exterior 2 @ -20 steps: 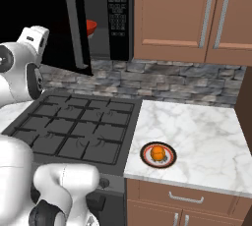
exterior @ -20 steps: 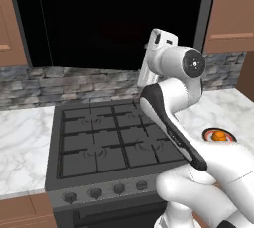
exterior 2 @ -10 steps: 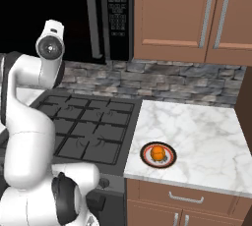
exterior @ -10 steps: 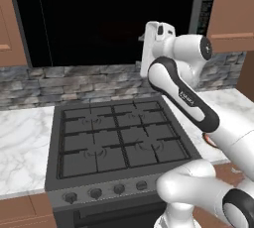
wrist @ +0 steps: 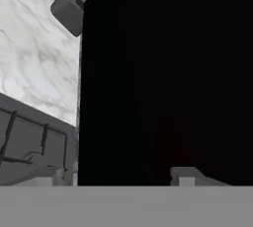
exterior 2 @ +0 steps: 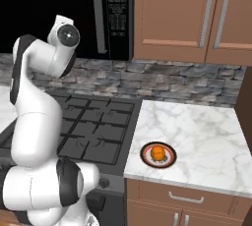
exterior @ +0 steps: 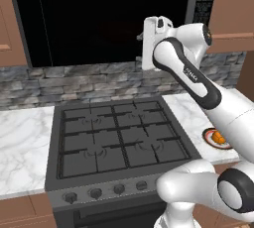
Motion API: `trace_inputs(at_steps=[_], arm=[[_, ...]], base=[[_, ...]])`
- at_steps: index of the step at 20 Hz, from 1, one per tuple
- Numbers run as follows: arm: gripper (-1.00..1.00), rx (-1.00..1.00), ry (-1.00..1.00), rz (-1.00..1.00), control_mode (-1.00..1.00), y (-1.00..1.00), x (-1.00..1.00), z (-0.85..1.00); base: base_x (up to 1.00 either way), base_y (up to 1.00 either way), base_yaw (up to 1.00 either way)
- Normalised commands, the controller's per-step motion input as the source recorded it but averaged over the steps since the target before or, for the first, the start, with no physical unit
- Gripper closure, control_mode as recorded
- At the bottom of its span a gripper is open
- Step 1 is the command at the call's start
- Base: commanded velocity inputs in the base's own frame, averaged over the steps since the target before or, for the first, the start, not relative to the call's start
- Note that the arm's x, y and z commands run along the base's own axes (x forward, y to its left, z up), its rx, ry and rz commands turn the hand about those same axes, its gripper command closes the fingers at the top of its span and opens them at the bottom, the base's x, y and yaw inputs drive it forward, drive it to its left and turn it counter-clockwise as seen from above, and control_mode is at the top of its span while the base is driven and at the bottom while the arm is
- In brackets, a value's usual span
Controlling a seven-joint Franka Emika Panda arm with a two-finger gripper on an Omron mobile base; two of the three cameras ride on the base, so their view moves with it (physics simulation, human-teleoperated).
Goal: Remove the orange from the bowl and place it on the small plate. Then place the bowl with only the shrimp in the microwave, close the door, and press the start button to microwave the shrimp.
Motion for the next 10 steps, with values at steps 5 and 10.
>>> trace_inputs(at_steps=[5,10], arm=[[-1.00,-0.09,0.26,0.00,-1.00,0.26,0.49,-0.31],[-1.00,-0.05,0.08,0.00,-1.00,-0.03,-0.27,-0.27]], base=[[0.00,0.00,0.00],[0.00,0.00,0.00]])
